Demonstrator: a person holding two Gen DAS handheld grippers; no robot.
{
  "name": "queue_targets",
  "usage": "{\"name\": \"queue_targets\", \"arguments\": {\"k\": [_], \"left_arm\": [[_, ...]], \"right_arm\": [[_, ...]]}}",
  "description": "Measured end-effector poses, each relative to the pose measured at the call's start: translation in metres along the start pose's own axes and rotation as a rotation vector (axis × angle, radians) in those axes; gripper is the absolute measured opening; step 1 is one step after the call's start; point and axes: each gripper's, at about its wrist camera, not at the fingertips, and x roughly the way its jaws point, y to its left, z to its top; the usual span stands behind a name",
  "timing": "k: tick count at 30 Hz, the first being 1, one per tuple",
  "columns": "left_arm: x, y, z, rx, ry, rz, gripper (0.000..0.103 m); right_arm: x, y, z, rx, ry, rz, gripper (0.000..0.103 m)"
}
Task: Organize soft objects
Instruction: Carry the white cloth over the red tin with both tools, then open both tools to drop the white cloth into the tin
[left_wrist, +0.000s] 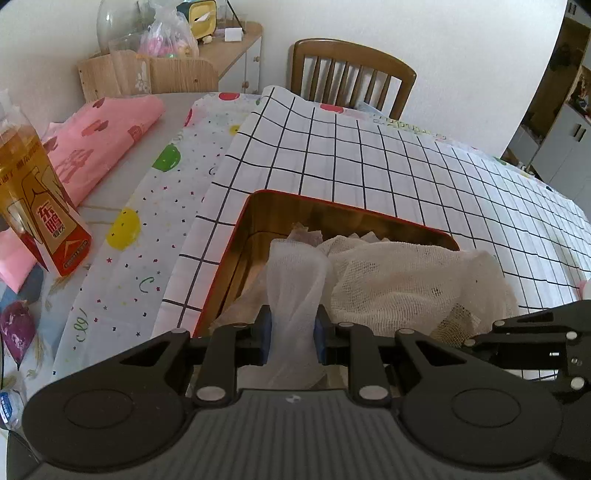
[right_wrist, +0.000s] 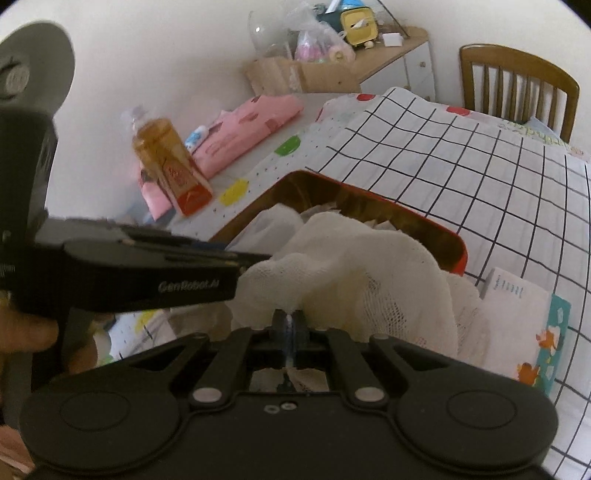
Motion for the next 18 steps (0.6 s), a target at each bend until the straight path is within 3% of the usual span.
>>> {"name": "queue_targets", "arguments": {"k": [4, 6, 7, 15, 18], "left_arm": [[0.000, 0.001, -0.001, 0.001, -0.002, 0.002, 0.036], [-0.003, 0.002, -0.001, -0.003, -0.018, 0.011, 0.075], [-0.006, 0.003, -0.002, -0.008, -0.038, 0.008, 0.079], [-0.019, 0.008, -0.004, -0.031, -0.070, -0.009, 0.079], [-0.025, 0.009, -0.006, -0.038, -0.081, -0.009, 0.079]], "right_arm": [[0.000, 0.004, 0.000, -0.010, 0.004, -0.006, 0.013], [-0.002, 0.006, 0.000, -0.020, 0.000, -0.016, 0.016], [-0.003, 0.009, 0.000, -0.034, -0.005, -0.028, 0.016], [-0.015, 0.017, 0.001, -0.079, -0.028, -0.039, 0.040], [-0.022, 0.021, 0.000, -0.085, -0.041, -0.041, 0.043]]}}
